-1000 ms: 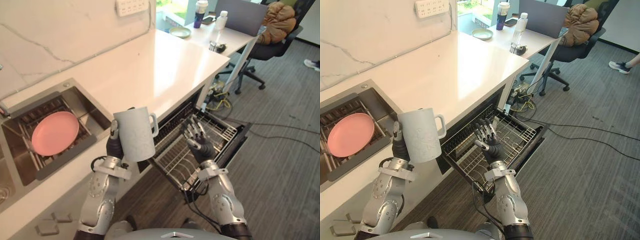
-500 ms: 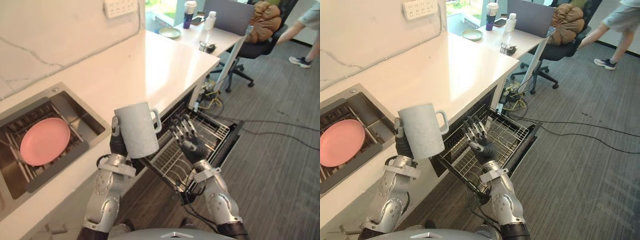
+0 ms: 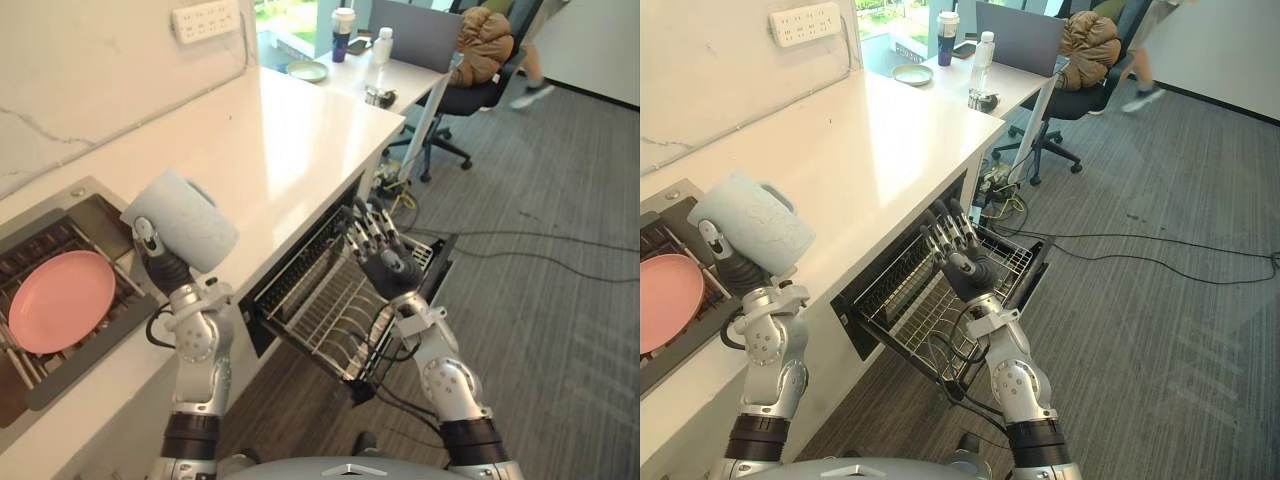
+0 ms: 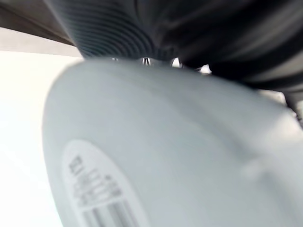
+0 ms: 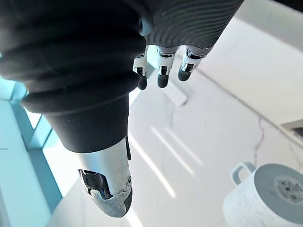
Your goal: Walk over to the sink, pick up the cup, carry it to the dishwasher, place the cup inside the dishwasher, then close the dishwasher door
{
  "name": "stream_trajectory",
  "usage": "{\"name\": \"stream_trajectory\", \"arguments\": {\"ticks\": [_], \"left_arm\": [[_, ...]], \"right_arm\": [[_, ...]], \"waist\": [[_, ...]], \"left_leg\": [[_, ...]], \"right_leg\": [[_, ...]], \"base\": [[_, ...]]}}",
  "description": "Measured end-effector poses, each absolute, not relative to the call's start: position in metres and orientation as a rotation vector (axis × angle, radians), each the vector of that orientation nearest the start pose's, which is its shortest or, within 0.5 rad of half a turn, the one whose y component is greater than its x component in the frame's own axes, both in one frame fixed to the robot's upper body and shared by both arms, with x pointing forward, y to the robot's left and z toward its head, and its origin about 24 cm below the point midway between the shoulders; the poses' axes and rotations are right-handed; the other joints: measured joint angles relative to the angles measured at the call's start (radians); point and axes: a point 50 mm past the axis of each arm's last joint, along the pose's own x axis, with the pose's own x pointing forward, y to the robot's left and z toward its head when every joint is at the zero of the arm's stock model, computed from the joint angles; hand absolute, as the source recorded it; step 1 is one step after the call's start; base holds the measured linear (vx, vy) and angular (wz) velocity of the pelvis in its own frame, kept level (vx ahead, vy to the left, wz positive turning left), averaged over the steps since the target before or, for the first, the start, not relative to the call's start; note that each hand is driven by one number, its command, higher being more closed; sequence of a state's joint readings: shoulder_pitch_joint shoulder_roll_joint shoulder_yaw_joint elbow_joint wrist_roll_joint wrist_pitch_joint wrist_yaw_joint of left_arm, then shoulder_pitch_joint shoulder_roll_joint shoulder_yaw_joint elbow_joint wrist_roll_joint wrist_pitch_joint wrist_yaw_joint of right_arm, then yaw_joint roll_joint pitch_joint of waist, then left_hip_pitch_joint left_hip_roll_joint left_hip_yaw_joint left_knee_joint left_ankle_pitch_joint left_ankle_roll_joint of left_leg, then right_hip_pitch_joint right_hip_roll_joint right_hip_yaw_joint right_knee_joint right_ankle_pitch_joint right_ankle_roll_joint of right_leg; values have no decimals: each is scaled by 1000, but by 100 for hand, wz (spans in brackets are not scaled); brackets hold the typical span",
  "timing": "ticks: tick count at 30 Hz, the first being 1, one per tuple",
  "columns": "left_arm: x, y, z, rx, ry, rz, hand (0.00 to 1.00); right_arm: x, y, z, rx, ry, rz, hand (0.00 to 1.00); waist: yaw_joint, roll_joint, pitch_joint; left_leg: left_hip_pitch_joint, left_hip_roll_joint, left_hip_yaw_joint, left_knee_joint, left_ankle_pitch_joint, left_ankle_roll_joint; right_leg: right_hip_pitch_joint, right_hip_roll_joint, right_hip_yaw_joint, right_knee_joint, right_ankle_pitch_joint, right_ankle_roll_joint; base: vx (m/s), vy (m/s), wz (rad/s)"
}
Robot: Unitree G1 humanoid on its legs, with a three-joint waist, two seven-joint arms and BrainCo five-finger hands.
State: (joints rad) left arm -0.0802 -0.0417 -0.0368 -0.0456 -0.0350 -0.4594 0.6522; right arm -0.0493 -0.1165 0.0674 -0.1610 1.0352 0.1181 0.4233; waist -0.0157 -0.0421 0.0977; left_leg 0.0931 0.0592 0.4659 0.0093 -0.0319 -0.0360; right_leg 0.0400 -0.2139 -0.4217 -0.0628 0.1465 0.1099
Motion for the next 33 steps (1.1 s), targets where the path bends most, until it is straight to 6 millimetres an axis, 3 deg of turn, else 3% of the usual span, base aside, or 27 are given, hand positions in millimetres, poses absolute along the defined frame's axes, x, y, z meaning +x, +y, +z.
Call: {"name": "stream_trajectory", "arguments": {"ticks": [5, 12, 17, 23, 26, 33], "left_arm": [[246, 160, 104, -105, -569, 677, 100], [245, 155, 102, -112, -549, 725, 100], [247, 144, 105, -141, -555, 700, 100], [252, 134, 110, -146, -551, 662, 100], [254, 122, 107, -140, -527, 612, 100], [258, 105, 113, -149, -533, 540, 100]], "right_arm": [[249, -122, 108, 889, -235, 655, 0], [249, -100, 133, 829, -253, 797, 0], [248, -79, 153, 636, -281, 846, 0], [256, -69, 163, 502, -263, 838, 0], [258, -55, 172, 443, -256, 865, 0], [265, -47, 184, 274, -296, 815, 0]], "waist": [[-5, -8, -5], [-6, -8, -5], [6, -11, -9], [15, -26, -21], [16, -25, -23], [21, -23, -24]], "left_leg": [[15, -3, 10, -22, 7, 0], [23, -4, 24, -32, 13, -1], [23, -6, 16, -40, 21, -1], [25, -8, -2, -53, 33, 0], [30, -11, -10, -68, 45, 2], [34, -13, -30, -86, 69, 4]], "right_leg": [[-1, 2, 10, 0, 1, -1], [-6, 7, 24, -1, 3, -2], [-4, 8, 20, -1, 3, -2], [6, 7, -1, -1, 3, -2], [11, 7, -9, -1, 3, -2], [19, 7, -28, -1, 3, -4]], "base": [[-31, 0, -7], [-22, -7, -7], [-5, -3, 3], [-15, -4, 10], [-18, -1, 6], [-15, -3, 8]]}}
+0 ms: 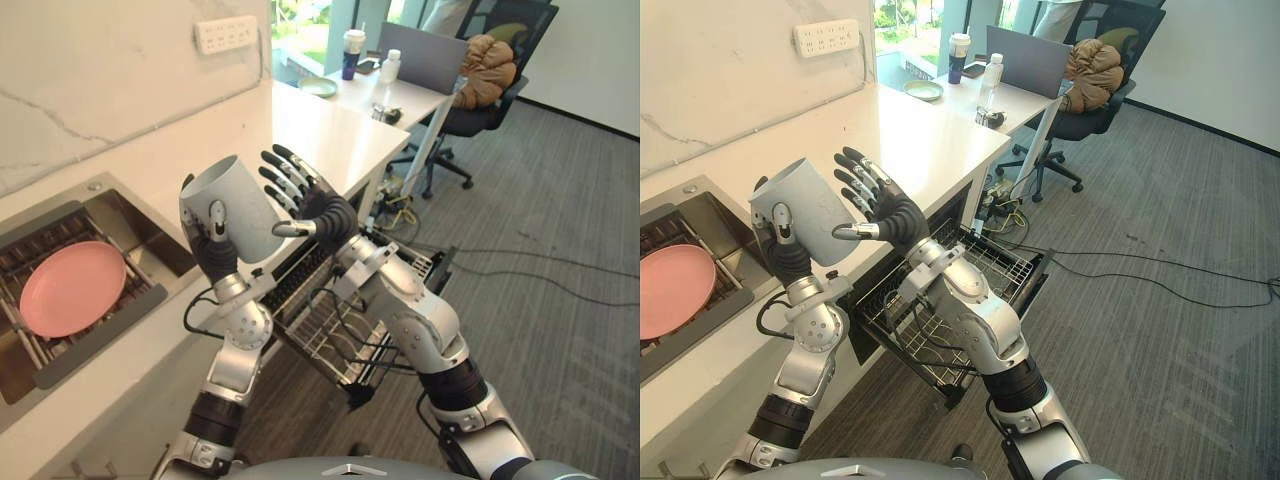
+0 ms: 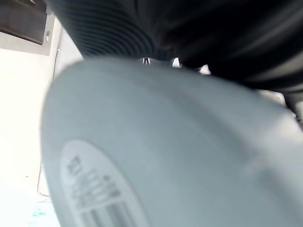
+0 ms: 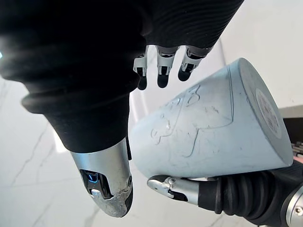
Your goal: Walk over to the sink, pick up the cup, carry it to the dishwasher, place the cup inside the dishwasher, then close the dishwasher door
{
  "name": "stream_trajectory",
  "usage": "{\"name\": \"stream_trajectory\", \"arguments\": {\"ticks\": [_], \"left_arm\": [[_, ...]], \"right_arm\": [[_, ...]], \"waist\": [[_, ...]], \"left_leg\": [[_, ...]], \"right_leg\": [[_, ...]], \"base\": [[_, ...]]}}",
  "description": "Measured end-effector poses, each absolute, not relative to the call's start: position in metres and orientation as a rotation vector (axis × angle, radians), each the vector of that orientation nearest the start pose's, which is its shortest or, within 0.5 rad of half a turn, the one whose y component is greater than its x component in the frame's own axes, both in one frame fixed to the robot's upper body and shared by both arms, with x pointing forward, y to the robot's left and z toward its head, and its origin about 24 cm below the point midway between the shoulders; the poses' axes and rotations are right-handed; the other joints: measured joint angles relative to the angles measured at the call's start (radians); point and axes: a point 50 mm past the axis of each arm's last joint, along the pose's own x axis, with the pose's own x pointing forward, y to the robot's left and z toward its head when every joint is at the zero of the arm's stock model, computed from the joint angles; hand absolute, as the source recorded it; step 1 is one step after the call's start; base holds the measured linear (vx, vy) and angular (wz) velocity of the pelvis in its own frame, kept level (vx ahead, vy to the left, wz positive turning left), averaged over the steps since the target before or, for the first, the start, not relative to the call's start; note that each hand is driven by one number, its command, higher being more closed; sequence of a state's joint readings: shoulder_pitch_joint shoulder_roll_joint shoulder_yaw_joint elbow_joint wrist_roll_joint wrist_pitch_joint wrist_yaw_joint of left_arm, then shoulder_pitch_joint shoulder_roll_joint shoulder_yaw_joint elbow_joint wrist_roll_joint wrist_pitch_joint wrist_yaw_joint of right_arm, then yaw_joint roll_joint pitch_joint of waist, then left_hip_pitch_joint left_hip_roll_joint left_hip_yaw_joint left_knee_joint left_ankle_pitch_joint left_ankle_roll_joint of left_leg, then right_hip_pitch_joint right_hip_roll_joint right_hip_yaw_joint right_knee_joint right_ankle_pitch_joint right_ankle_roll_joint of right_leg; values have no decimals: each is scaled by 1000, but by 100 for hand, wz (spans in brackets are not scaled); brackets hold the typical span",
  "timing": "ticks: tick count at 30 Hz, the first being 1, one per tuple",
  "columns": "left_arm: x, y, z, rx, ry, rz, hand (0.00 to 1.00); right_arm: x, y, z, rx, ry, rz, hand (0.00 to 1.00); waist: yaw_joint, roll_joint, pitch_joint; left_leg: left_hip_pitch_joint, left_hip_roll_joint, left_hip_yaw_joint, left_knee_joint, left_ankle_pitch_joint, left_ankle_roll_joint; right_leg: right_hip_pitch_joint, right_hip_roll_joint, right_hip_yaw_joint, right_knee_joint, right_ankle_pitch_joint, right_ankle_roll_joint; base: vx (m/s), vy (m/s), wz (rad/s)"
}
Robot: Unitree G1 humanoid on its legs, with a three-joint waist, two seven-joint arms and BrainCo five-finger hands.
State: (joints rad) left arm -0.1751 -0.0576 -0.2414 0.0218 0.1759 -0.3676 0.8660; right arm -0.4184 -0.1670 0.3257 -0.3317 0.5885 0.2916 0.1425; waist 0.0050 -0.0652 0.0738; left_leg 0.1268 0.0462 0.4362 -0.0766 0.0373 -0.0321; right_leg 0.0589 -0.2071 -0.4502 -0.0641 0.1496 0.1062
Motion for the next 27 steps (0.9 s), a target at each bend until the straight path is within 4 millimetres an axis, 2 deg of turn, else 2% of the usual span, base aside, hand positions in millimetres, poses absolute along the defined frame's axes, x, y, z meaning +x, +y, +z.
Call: {"name": "stream_trajectory", "arguments": {"ticks": [8, 16, 23, 27], "left_arm": [[258, 97, 114, -153, -526, 529, 100], [259, 97, 114, -137, -504, 534, 100], [259, 96, 113, -118, -477, 536, 100], [257, 94, 117, -128, -483, 549, 100]], "right_arm": [[265, -35, 199, 195, -335, 856, 0], [266, -32, 190, 105, -267, 859, 0], [269, -34, 189, -50, -280, 855, 0], [269, -34, 190, -66, -296, 857, 0]], "waist": [[-1, 1, 0], [0, 17, -20], [-1, 16, -21], [-2, 15, -21]], "left_leg": [[0, 1, 0, 0, 8, 1], [-2, 1, 0, -1, 12, 1], [-3, 1, -1, -1, 14, 2], [-3, 1, -3, -1, 15, 2]], "right_leg": [[-1, 1, 0, 0, 6, -7], [-1, 2, -2, -8, 8, -11], [-1, 2, -2, -9, 7, -14], [-1, 2, -3, -9, 7, -14]], "base": [[0, 0, 0], [0, 0, 0], [0, 0, 0], [0, 0, 0]]}}
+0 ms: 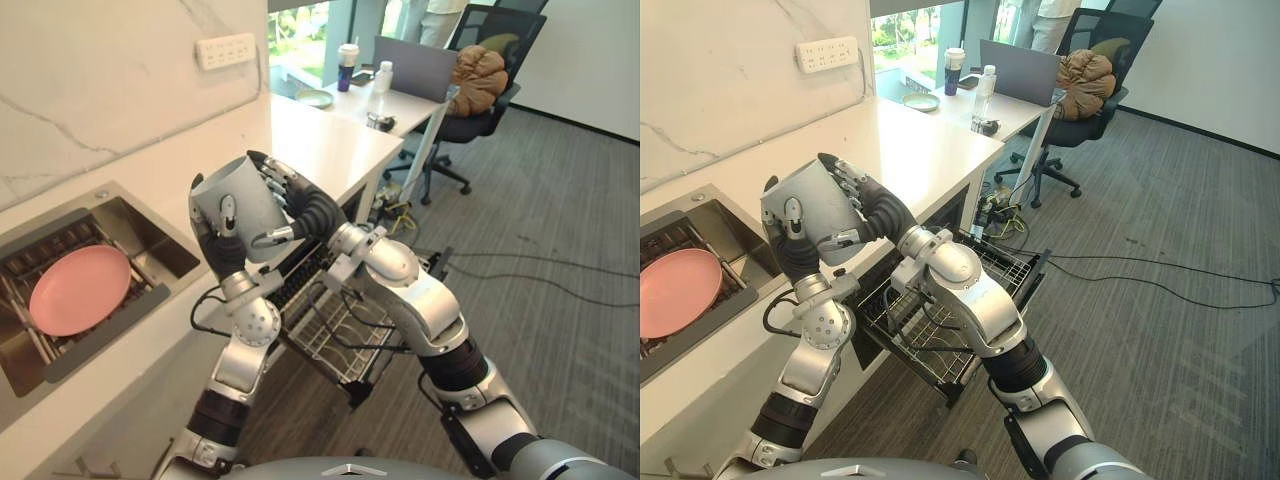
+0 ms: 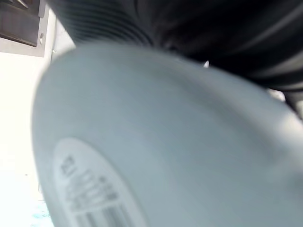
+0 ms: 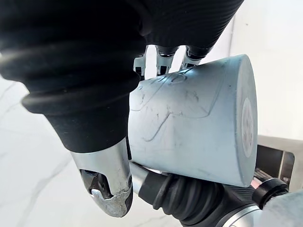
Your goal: Walk over to the sink, pick up the cup, carry it to the dishwasher, place the cup inside the dishwasher, then close the dishwasher door
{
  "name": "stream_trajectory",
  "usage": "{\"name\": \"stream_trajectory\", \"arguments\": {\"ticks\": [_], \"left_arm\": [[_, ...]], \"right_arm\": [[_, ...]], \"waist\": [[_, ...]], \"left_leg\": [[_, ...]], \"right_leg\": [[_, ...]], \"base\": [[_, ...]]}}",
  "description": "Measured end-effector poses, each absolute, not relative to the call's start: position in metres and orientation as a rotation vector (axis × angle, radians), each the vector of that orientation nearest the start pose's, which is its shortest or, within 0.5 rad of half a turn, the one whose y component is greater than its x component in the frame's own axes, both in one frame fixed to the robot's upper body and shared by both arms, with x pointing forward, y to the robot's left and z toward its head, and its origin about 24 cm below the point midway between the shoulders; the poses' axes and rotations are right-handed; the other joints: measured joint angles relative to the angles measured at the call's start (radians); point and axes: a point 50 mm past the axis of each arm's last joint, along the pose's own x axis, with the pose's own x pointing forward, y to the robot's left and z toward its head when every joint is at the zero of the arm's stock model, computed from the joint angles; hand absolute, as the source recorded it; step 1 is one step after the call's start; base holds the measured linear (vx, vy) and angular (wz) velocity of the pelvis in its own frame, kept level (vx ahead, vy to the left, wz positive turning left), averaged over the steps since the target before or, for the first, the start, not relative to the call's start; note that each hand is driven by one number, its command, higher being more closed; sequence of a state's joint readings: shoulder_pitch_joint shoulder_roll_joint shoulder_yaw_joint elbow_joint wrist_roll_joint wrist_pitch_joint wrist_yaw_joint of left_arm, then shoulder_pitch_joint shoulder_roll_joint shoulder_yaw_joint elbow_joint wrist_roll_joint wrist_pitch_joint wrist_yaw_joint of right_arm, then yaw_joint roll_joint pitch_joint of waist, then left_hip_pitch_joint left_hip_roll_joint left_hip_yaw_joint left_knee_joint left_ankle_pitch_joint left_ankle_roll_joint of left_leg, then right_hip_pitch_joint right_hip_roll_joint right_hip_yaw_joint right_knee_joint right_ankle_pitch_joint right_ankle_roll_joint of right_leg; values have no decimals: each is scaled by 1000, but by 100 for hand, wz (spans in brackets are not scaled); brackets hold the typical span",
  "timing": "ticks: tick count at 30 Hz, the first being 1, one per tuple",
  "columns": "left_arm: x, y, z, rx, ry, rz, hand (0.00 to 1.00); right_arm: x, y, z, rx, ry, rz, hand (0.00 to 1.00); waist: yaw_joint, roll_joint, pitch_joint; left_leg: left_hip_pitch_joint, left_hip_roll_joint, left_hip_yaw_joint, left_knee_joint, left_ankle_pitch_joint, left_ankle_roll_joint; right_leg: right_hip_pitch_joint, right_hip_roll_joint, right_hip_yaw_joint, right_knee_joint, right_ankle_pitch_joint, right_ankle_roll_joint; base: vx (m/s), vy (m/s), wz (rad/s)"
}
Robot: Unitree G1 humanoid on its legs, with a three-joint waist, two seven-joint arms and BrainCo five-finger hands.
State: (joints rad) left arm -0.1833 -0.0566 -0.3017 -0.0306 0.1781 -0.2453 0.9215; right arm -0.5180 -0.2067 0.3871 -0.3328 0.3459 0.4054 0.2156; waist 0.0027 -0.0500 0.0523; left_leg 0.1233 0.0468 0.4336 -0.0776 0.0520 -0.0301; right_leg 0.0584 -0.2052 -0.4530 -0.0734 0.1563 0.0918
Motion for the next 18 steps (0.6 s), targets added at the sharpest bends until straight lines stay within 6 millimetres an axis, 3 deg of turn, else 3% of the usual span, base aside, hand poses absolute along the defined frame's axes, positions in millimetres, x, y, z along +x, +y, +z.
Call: {"name": "stream_trajectory", "arguments": {"ticks": [6, 18], "left_arm": [[255, 91, 122, -138, -485, 556, 100], [258, 89, 128, -140, -475, 624, 100]], "right_arm": [[268, -33, 191, -102, -333, 845, 0], [276, -11, 178, -143, -290, 736, 0]], "waist": [[-2, -1, -1], [38, -1, -3]], "left_leg": [[-2, -1, -21, 0, 4, 0], [-21, -1, -73, 0, 24, 2]], "right_leg": [[12, 0, -17, -3, 0, 0], [21, -2, -65, -2, -5, -6]], "base": [[1, 0, 9], [3, 1, 12]]}}
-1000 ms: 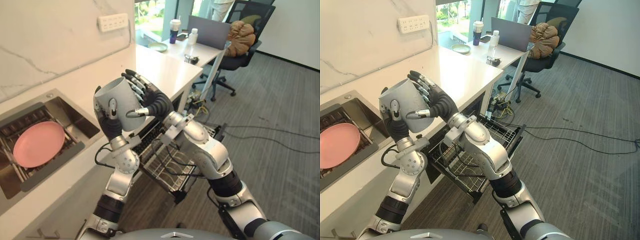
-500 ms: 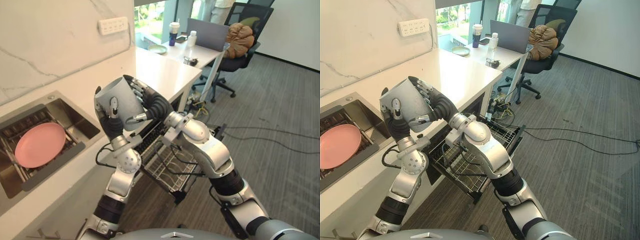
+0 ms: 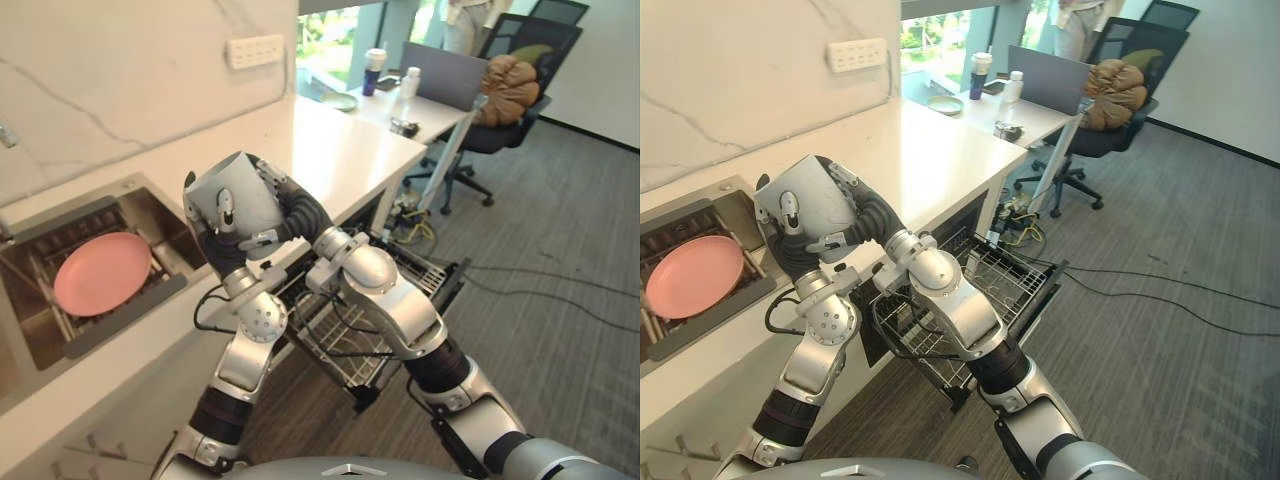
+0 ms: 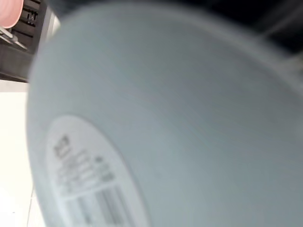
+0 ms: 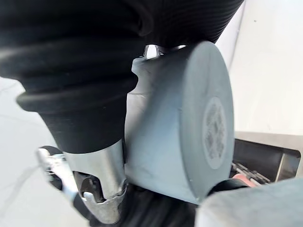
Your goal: Walk over to the sink, pick up the cup, carry it to the dishwasher, place the cup inside the dishwasher, then close the dishwasher door
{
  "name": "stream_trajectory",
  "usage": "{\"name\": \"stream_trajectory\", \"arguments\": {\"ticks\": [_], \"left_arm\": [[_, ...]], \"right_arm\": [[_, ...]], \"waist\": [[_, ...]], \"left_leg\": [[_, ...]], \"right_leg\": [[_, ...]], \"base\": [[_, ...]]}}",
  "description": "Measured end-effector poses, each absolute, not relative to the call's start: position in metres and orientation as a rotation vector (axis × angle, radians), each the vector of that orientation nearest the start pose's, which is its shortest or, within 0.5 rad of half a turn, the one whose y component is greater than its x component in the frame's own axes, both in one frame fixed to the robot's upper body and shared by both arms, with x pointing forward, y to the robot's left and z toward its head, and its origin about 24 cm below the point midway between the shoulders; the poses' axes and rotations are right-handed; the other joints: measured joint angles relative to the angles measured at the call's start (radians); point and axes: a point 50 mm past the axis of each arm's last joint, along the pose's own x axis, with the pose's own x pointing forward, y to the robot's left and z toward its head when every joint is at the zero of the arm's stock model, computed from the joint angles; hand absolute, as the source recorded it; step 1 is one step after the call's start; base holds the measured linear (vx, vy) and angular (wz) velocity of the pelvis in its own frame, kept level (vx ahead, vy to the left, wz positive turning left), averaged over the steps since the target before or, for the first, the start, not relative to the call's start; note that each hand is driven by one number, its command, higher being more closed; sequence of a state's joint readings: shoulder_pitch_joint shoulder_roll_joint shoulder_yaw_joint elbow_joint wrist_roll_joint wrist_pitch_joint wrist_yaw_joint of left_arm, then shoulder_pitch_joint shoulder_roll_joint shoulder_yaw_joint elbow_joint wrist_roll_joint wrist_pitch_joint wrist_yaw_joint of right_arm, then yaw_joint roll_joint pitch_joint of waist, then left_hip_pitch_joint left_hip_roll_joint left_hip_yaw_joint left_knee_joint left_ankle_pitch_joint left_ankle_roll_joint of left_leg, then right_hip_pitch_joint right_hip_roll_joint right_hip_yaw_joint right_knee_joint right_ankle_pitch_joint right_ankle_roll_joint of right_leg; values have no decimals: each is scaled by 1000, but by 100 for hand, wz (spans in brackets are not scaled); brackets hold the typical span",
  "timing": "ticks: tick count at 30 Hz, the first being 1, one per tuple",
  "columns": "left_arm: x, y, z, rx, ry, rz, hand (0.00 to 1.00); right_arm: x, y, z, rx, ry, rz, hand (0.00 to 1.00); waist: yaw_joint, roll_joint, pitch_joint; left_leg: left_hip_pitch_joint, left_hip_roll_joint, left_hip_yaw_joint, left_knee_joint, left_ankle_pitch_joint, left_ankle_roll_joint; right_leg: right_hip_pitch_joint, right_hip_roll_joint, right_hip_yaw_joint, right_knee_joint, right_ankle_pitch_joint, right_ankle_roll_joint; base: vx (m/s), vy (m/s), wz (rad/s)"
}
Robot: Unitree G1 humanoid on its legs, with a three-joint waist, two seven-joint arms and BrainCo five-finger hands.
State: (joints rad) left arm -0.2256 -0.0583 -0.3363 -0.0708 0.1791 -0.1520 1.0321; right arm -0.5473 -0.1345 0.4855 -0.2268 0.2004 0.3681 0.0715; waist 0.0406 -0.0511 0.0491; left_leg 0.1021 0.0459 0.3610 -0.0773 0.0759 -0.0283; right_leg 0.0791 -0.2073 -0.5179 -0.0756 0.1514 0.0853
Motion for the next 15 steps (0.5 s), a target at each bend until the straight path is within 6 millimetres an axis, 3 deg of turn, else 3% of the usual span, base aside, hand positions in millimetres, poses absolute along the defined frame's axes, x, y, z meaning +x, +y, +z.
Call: {"name": "stream_trajectory", "arguments": {"ticks": [9, 10, 15], "left_arm": [[256, 95, 142, -168, -511, 658, 100], [256, 95, 143, -169, -514, 658, 100], [259, 94, 149, -185, -528, 644, 100]], "right_arm": [[273, 1, 183, -216, -341, 695, 0], [273, 1, 184, -226, -348, 689, 100], [270, 1, 188, -213, -362, 681, 100]], "waist": [[14, 2, -1], [15, 3, -2], [17, 5, -2]], "left_leg": [[-17, -3, -55, 0, 6, -5], [-17, -4, -59, 0, 7, -5], [-19, -6, -62, 0, 7, -5]], "right_leg": [[6, -11, -43, 22, -11, -2], [6, -13, -44, 24, -12, -1], [6, -15, -43, 28, -12, -1]], "base": [[3, 20, 14], [6, 17, 6], [3, 4, 1]]}}
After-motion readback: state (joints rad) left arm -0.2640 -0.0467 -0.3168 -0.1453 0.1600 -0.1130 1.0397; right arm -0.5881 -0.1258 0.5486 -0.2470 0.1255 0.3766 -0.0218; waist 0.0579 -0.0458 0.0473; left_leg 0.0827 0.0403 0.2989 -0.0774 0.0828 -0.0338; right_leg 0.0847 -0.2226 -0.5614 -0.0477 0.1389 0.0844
